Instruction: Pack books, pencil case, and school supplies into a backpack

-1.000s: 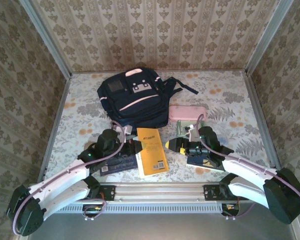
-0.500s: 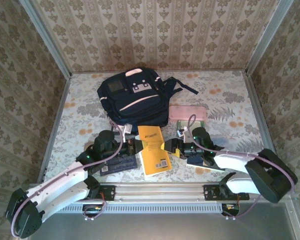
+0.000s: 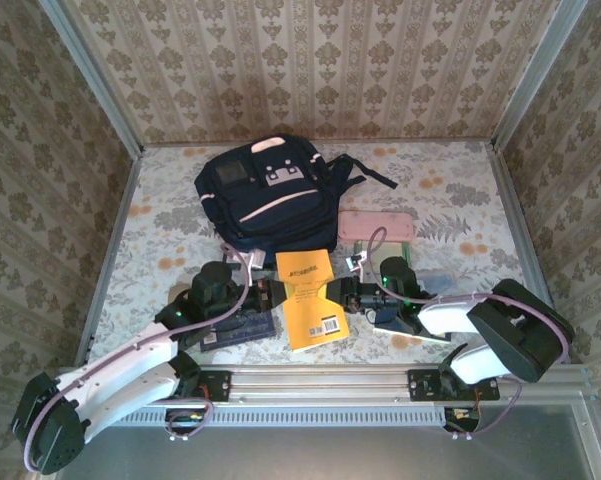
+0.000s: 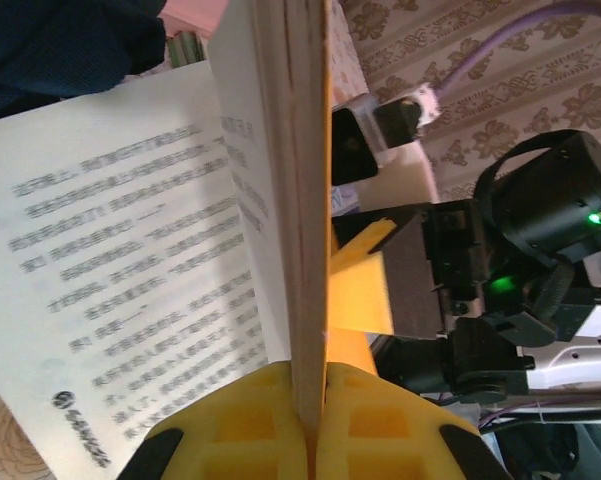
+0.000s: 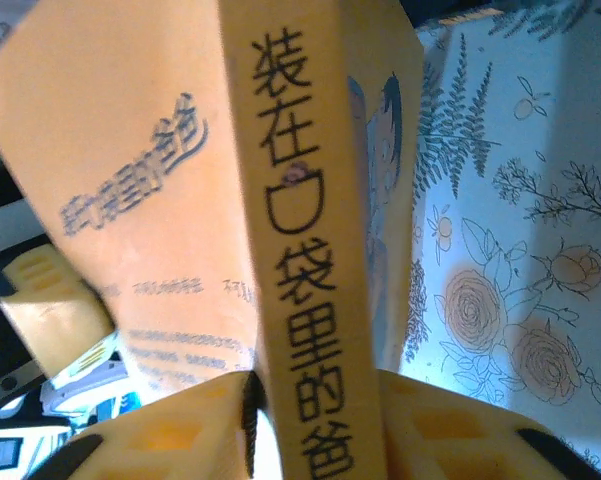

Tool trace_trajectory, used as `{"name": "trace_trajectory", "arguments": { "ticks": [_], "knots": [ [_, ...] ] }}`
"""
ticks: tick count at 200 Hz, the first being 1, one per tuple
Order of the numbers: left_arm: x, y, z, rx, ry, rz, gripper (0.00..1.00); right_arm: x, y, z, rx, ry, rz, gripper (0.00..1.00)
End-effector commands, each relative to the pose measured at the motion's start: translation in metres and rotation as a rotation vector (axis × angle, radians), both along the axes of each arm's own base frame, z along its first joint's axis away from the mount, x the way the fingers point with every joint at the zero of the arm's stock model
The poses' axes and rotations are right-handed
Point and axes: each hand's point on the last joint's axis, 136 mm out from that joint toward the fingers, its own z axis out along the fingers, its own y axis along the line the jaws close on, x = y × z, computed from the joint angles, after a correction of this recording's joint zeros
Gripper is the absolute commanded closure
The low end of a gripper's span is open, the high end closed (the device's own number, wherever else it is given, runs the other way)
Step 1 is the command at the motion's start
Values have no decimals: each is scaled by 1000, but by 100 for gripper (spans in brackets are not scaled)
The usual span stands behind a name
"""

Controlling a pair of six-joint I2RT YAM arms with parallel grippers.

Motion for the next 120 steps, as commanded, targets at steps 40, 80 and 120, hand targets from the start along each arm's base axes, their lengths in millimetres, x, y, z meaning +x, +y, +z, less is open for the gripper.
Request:
{"name": "trace_trajectory", "arguments": {
  "ticks": [40,80,120],
  "knots": [
    [16,32,-16,162,-21,97,41,0,-23,25,-119,-133,-55,100],
    [17,32,-20,114,33,101,8,-13,-30,61,-85,-222,-24,100],
    [19,14,6,-34,24,60,0,-25,-24,94,54,-252,22,100]
  ]
}}
